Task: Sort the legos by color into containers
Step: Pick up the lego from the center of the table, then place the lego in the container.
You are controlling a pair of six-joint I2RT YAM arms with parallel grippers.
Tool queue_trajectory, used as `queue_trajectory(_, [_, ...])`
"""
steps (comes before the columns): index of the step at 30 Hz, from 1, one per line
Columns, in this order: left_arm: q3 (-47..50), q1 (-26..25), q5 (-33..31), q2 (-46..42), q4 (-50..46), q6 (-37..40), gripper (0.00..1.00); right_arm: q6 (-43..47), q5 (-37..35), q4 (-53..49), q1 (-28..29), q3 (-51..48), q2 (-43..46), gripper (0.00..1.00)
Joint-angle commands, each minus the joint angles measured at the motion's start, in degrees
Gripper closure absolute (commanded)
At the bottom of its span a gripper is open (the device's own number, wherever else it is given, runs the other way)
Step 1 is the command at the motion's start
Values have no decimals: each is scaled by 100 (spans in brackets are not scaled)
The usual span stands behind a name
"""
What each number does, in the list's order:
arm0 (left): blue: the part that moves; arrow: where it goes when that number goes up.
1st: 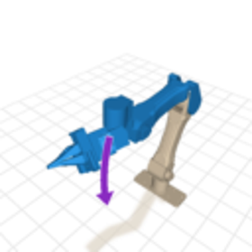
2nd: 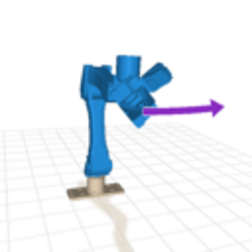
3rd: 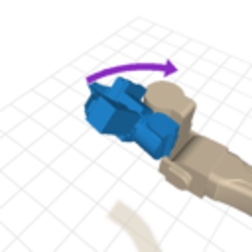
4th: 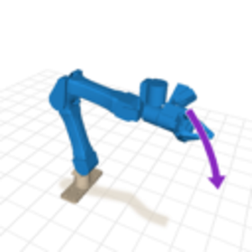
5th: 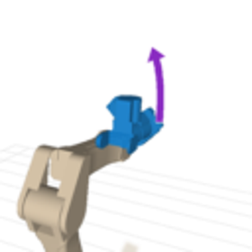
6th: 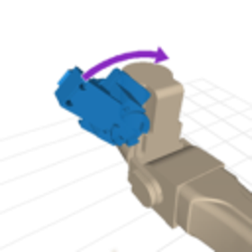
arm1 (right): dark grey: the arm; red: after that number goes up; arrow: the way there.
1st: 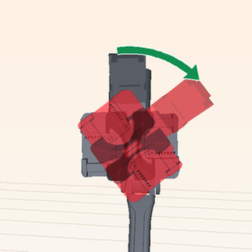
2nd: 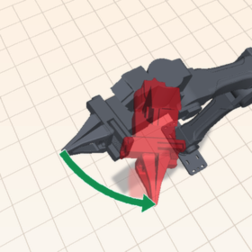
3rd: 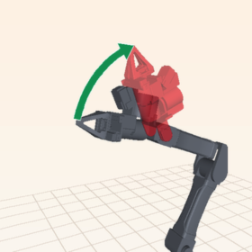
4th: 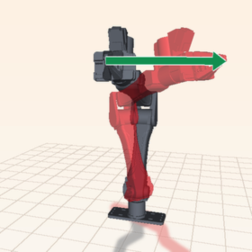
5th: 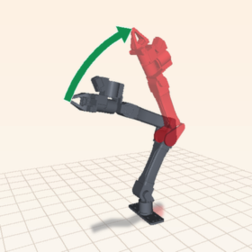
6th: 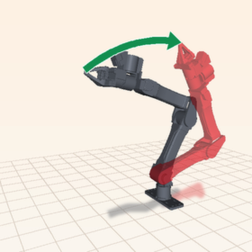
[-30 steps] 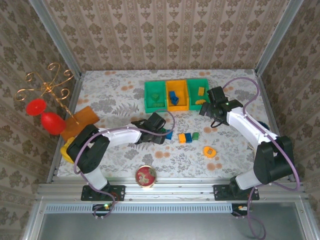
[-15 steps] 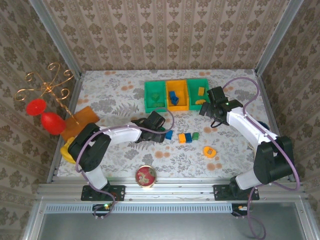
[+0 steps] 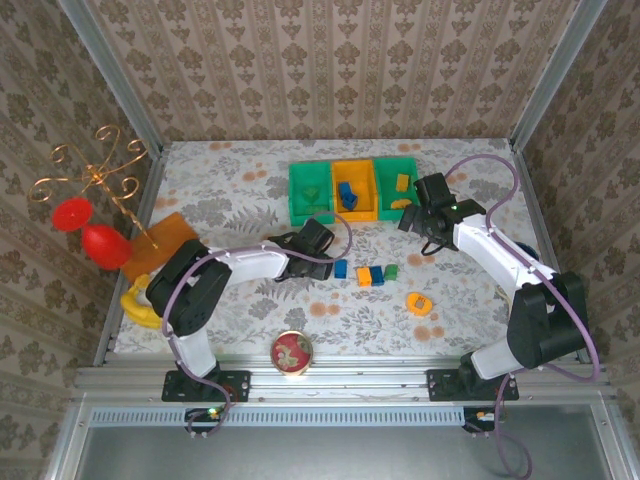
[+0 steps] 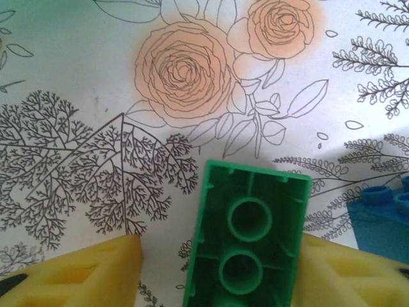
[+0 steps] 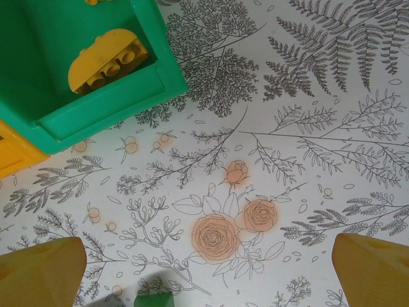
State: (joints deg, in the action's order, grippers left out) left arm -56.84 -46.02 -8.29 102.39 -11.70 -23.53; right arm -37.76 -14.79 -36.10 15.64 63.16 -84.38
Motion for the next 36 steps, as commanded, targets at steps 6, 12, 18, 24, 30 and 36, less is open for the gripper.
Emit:
queue_trajectory(6, [32,93,-70,-215,41,-71,59,-140,-38,68,192,-12,62,0])
queue_trajectory(12, [78,235,-292,-675,-11,-148,63,-237,-329,70,674,27,-24,0])
queue_trajectory(18, [-168,516,-452,-1008,-56,3,63,-422,-323,181,1217,218,-272,0])
queue_trajectory(24, [-800,886,-427,-869,42,340,63,-504,-332,200,1536,420,-567,0])
queue_trajectory(30, [-1796,1169,-235,-182,-7,728,62,-669,-371,121,1618,387,-645,0])
queue_trajectory(36, [-2663,1301,-83,685,-53,858,62,-864,-404,163,1618,202,-597,0])
